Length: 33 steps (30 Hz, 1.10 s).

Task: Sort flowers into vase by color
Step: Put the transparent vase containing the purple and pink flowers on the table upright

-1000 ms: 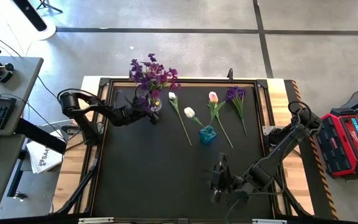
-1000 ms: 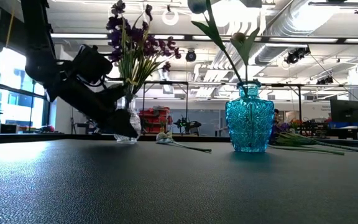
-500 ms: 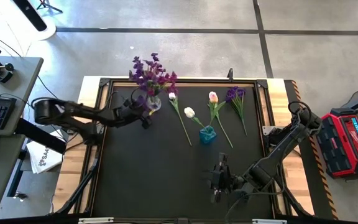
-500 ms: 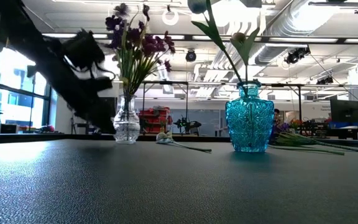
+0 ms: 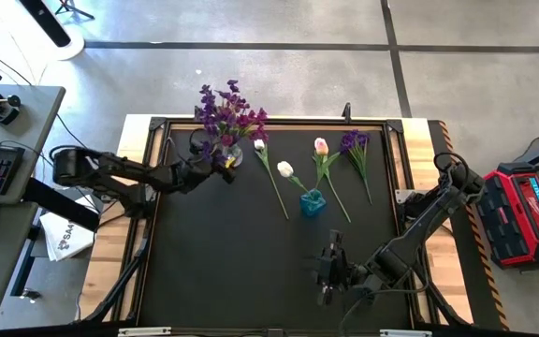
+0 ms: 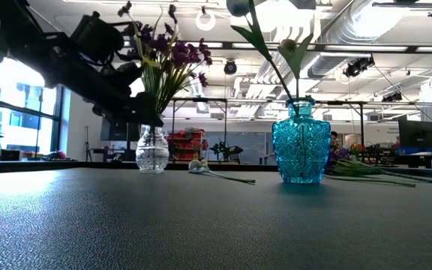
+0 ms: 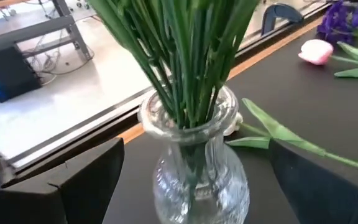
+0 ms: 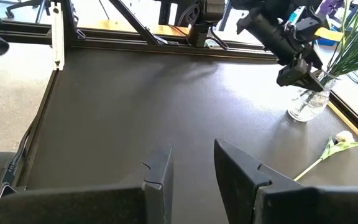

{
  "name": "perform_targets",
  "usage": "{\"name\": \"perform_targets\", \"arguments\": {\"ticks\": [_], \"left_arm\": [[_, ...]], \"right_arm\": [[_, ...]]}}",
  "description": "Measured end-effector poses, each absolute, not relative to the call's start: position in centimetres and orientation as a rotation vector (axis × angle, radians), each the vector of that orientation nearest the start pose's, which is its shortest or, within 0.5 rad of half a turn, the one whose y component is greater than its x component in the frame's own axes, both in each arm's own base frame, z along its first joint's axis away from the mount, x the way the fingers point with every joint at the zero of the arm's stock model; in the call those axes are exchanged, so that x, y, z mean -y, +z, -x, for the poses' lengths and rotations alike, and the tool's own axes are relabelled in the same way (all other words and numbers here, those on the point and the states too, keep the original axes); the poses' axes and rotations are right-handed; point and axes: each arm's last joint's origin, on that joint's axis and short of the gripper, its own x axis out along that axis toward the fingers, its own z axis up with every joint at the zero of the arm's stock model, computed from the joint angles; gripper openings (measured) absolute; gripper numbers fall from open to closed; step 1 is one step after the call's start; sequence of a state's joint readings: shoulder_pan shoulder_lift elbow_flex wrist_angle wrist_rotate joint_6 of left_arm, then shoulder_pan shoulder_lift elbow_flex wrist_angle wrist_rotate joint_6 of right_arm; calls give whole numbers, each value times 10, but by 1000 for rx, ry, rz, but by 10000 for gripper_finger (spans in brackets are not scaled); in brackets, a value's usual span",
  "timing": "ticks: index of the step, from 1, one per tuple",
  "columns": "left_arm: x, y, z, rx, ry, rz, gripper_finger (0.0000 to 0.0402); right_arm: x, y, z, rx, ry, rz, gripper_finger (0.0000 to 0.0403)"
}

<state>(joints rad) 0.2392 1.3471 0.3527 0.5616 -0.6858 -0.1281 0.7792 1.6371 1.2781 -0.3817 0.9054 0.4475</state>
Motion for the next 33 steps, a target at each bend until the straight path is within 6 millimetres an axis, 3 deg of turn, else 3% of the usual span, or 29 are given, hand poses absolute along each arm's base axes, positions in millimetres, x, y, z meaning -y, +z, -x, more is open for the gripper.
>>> {"name": "perform_targets", "arguments": {"ticks": [7,33], "left_arm": [[-84,141,-224,-329,955,25,378],[-86,137,-226,-327,960,-8,239]], "right_arm": [[-231,279,-266,-449,-224,116,84],[-231,279,-266,-449,-224,116,84]]}}
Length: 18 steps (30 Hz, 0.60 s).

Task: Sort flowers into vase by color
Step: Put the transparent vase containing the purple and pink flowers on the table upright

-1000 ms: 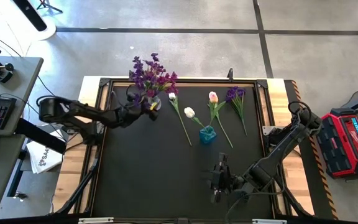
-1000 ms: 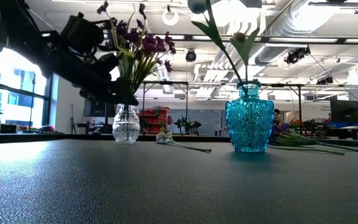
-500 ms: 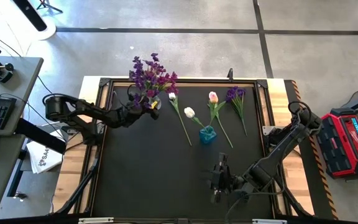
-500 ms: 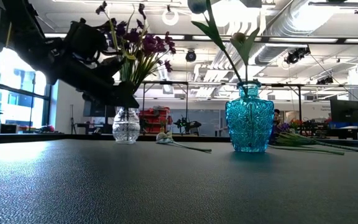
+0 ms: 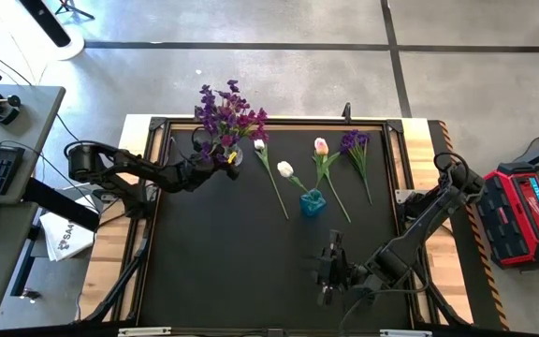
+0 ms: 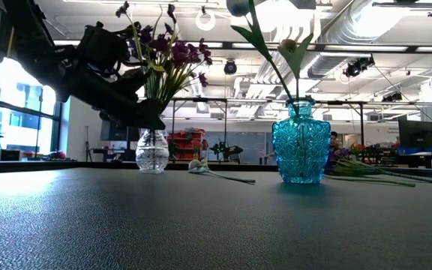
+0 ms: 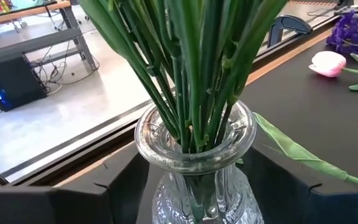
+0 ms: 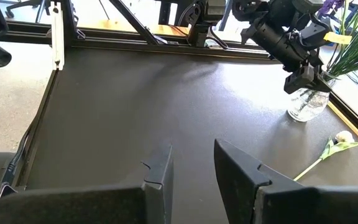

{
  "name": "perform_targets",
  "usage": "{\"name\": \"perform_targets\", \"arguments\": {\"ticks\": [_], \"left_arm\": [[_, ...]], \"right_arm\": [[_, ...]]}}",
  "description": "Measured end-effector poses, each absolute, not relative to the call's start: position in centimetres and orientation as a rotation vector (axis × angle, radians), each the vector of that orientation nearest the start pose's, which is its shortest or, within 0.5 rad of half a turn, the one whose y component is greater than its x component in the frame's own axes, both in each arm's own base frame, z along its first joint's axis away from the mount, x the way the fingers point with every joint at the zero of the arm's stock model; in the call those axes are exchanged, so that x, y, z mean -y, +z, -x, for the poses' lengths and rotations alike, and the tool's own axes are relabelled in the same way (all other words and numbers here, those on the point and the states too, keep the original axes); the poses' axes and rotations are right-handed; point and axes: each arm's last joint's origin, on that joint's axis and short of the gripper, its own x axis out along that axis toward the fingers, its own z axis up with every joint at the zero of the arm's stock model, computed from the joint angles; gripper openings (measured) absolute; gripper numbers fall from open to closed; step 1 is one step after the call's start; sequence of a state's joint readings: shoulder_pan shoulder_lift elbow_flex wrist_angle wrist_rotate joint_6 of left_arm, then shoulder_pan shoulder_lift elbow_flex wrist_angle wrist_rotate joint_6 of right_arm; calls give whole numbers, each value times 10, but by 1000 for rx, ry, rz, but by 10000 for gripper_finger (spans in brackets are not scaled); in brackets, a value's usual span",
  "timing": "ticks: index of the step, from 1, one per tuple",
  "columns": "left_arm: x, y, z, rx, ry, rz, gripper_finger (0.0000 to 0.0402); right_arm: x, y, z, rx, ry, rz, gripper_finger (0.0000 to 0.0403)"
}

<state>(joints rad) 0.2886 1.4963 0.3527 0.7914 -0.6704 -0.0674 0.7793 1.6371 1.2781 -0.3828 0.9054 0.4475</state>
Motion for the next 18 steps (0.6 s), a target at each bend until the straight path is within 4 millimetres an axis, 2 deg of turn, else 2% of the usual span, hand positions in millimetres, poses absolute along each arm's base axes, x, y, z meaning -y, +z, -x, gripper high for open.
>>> {"name": "perform_targets", "arguments": {"ticks": [13,18], "left_arm": [[-87,146,-221,-367,1044,-116,220],[-96,148,-213,-405,1125,-142,220]], "right_arm": [[-230,279,-266,-449,-226,109,84],[-230,279,-266,-449,-226,109,84]]}}
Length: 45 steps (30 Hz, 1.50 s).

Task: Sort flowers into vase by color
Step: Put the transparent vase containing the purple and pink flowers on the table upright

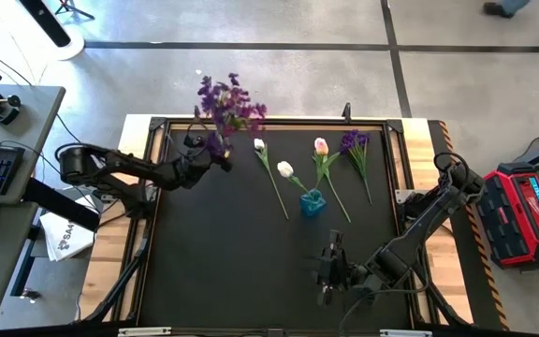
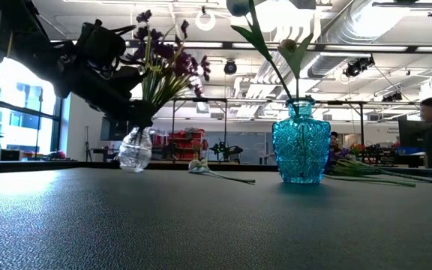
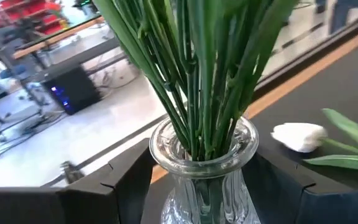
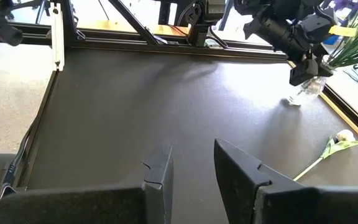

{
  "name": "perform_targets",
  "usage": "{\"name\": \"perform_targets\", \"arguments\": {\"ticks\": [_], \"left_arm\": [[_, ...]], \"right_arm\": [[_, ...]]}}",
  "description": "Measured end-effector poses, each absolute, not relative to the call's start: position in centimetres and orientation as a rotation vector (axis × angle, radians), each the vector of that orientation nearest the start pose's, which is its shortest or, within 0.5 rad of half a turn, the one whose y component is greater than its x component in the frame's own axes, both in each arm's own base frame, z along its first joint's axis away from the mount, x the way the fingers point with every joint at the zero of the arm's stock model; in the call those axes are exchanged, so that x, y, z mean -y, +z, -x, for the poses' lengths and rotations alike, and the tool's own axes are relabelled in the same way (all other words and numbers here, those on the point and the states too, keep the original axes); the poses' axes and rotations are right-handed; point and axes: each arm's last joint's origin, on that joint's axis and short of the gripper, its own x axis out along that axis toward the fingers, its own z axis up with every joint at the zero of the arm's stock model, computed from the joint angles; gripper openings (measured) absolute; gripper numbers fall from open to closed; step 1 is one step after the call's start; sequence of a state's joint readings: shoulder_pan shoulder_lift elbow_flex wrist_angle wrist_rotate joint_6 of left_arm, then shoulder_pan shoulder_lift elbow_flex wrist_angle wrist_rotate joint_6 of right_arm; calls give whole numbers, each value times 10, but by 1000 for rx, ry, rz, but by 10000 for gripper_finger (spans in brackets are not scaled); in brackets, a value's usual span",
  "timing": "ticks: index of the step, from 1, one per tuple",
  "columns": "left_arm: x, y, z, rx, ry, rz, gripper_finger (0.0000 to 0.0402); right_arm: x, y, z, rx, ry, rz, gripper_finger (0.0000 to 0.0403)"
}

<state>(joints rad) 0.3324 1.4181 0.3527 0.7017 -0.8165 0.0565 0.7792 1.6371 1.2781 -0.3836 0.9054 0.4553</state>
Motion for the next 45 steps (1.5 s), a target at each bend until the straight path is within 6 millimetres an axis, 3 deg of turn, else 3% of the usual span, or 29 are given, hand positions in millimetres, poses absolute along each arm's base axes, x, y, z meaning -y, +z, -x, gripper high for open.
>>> {"name": "perform_targets", "arguments": {"ticks": [7,16,27,33,45], "left_arm": [[-110,143,-199,-360,1183,-91,220],[-103,138,-177,-155,1060,-27,220],[-116,149,-197,-91,981,-78,220],[-132,139,-198,-55,957,-82,220],[-133,116,-201,-161,922,-108,222]], "right_arm": [[-231,279,-266,-450,-225,108,84],[-231,279,-266,-451,-221,116,84],[-231,279,-266,-453,-218,123,84],[-231,279,-266,-454,-216,118,84],[-231,279,-266,-460,-206,114,84]]}}
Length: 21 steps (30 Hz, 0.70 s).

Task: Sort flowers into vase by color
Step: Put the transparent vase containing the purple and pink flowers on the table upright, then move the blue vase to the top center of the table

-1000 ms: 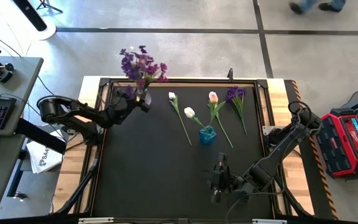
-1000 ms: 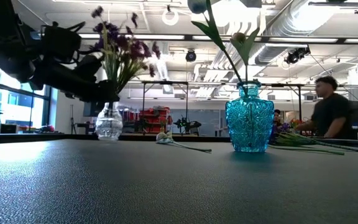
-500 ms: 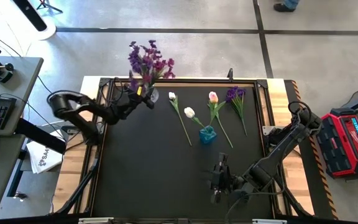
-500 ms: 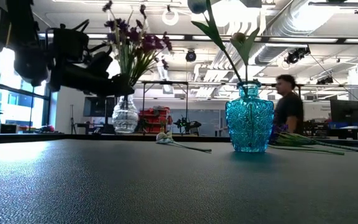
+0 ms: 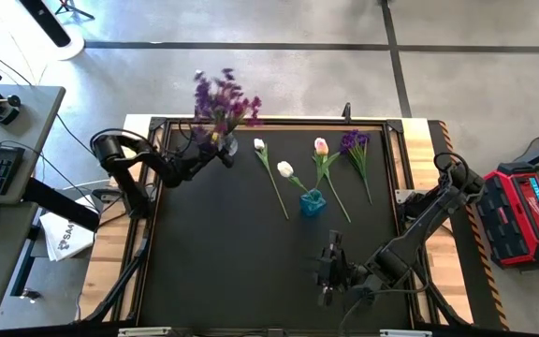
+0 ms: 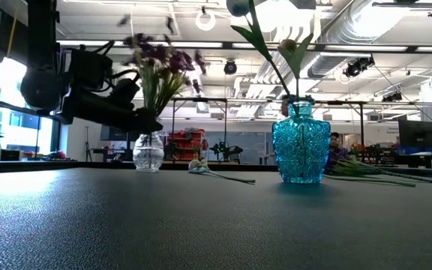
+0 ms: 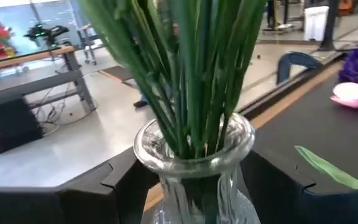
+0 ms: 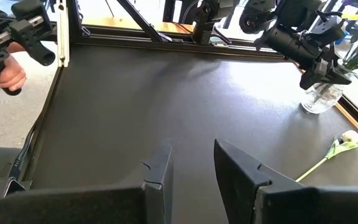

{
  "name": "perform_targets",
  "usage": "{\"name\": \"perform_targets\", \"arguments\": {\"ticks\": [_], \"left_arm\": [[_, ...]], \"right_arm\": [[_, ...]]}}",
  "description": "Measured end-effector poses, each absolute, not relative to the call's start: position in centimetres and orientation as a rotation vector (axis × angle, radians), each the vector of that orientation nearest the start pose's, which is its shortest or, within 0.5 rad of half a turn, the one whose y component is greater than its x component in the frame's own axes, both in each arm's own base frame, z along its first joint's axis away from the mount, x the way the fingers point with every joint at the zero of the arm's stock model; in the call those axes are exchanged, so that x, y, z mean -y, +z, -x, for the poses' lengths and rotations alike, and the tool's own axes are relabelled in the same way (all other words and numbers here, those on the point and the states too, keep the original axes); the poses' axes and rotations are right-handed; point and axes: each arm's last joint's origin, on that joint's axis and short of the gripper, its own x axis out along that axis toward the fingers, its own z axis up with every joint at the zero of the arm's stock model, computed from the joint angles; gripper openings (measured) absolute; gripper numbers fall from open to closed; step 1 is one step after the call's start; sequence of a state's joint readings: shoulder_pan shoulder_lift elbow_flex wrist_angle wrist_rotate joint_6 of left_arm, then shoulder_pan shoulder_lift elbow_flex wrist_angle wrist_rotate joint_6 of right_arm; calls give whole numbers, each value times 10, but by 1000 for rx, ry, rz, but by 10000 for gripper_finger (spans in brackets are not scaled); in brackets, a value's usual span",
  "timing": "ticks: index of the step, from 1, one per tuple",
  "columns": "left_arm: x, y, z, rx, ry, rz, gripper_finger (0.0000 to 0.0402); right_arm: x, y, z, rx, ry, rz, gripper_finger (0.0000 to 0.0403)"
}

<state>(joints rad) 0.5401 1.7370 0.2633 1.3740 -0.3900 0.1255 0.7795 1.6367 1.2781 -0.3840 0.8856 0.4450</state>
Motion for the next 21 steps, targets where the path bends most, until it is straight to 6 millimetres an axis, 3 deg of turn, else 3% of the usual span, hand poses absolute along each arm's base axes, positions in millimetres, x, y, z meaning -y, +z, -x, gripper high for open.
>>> {"name": "perform_targets", "arguments": {"ticks": [21], "left_arm": [[-122,104,-185,-274,884,-149,315]], "right_arm": [[-231,279,-266,-459,-207,112,84]]}}
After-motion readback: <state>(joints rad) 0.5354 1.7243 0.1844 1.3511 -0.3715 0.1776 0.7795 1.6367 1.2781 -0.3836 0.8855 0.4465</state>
